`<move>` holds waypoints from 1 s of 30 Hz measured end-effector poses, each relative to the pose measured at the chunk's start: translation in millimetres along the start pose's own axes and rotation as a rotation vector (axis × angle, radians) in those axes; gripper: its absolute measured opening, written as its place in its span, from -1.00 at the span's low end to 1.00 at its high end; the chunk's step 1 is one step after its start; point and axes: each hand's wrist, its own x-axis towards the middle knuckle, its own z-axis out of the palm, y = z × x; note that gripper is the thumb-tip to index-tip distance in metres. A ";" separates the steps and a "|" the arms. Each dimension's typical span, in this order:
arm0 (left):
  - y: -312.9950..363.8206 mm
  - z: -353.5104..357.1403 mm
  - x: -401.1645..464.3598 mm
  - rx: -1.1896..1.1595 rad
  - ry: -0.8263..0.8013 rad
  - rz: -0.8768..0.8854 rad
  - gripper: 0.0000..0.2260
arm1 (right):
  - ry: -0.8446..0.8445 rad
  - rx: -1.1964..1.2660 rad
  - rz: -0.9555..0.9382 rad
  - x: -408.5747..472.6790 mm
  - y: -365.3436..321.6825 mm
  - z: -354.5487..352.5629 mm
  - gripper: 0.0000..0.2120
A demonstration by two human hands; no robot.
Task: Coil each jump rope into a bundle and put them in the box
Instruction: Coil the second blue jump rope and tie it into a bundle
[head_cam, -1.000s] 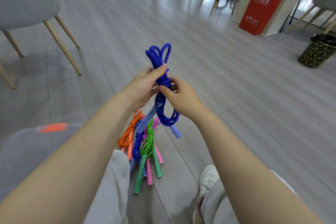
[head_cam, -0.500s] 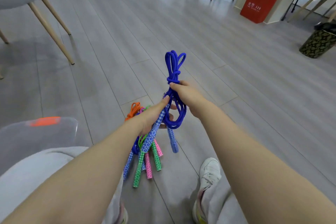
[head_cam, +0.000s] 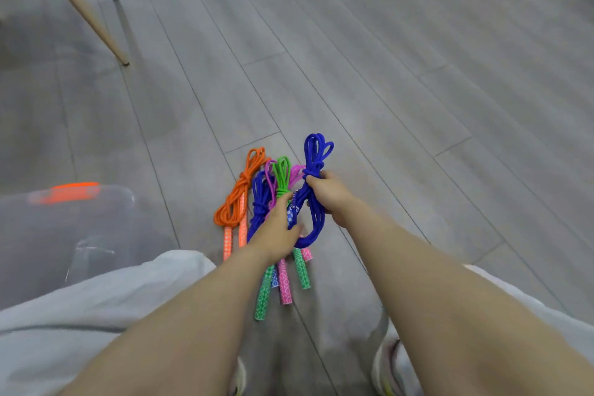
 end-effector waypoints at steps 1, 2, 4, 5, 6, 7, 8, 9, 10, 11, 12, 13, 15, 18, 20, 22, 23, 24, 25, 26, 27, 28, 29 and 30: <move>-10.4 1.3 7.0 0.030 0.051 -0.003 -0.43 | 0.009 -0.015 -0.012 9.0 2.3 6.5 -0.89; -20.3 2.6 13.3 0.068 0.106 -0.008 -0.43 | 0.012 -0.045 -0.029 16.3 3.6 13.1 -0.90; -37.6 5.3 24.5 0.130 0.194 -0.030 -0.44 | 0.000 -0.154 -0.075 35.9 9.6 29.5 -0.80; -45.1 6.4 29.0 0.138 0.228 -0.048 -0.45 | -0.022 -0.208 -0.092 44.1 13.0 37.4 -0.74; -52.1 7.1 33.0 0.128 0.256 -0.067 -0.46 | -0.048 -0.253 -0.100 51.2 17.1 45.0 -0.69; -60.3 7.4 37.6 0.112 0.277 -0.088 -0.47 | -0.073 -0.287 -0.107 56.4 20.6 51.7 -0.65; -68.5 7.0 41.9 0.095 0.288 -0.111 -0.47 | -0.097 -0.321 -0.104 58.9 23.1 56.6 -0.61; -75.1 6.1 45.6 0.081 0.294 -0.131 -0.47 | -0.124 -0.347 -0.103 60.8 25.7 60.5 -0.58; -79.5 5.7 48.3 0.074 0.300 -0.149 -0.48 | -0.147 -0.365 -0.096 64.2 30.0 63.7 -0.55; -82.5 5.8 50.2 0.086 0.313 -0.167 -0.48 | -0.170 -0.368 -0.100 64.5 32.6 65.8 -0.51; -82.7 5.9 51.3 0.139 0.330 -0.196 -0.48 | -0.189 -0.370 -0.108 64.4 35.5 66.4 -0.50; -81.8 6.3 52.0 0.241 0.353 -0.229 -0.47 | -0.201 -0.381 -0.116 66.4 40.6 67.5 -0.49; -80.9 7.0 53.2 0.459 0.357 -0.300 -0.46 | -0.224 -0.452 -0.131 64.7 46.3 64.3 -0.48; -85.0 8.0 56.2 0.603 0.177 -0.348 -0.49 | -0.251 -0.576 -0.123 61.1 57.6 54.8 -0.46; -88.8 5.5 57.2 0.696 0.072 -0.361 -0.48 | -0.237 -0.590 -0.121 58.4 63.0 49.3 -0.46; -88.5 -1.6 58.8 0.709 0.064 -0.377 -0.49 | -0.195 -0.577 -0.124 55.5 63.9 45.6 -0.46; -86.3 -7.3 60.4 0.693 0.069 -0.385 -0.50 | -0.175 -0.568 -0.133 53.6 62.1 44.0 -0.46; -83.1 -14.5 62.8 0.677 0.064 -0.387 -0.52 | -0.159 -0.561 -0.141 52.3 59.8 42.8 -0.46; -78.8 -23.4 65.3 0.674 0.047 -0.383 -0.54 | -0.146 -0.564 -0.153 50.6 56.3 41.7 -0.47; -73.5 -33.5 67.3 0.681 0.025 -0.372 -0.56 | -0.136 -0.576 -0.165 49.0 51.9 40.9 -0.47; -67.5 -44.2 69.2 0.695 0.000 -0.358 -0.58 | -0.127 -0.593 -0.177 47.0 46.7 40.5 -0.47; -60.4 -55.0 70.8 0.714 -0.015 -0.348 -0.59 | -0.122 -0.610 -0.191 45.6 40.6 40.2 -0.47; -52.6 -66.1 72.3 0.735 -0.022 -0.346 -0.59 | -0.120 -0.629 -0.210 43.5 33.6 40.1 -0.47; -43.2 -77.8 73.3 0.752 -0.023 -0.356 -0.58 | -0.118 -0.649 -0.232 41.3 25.8 40.3 -0.46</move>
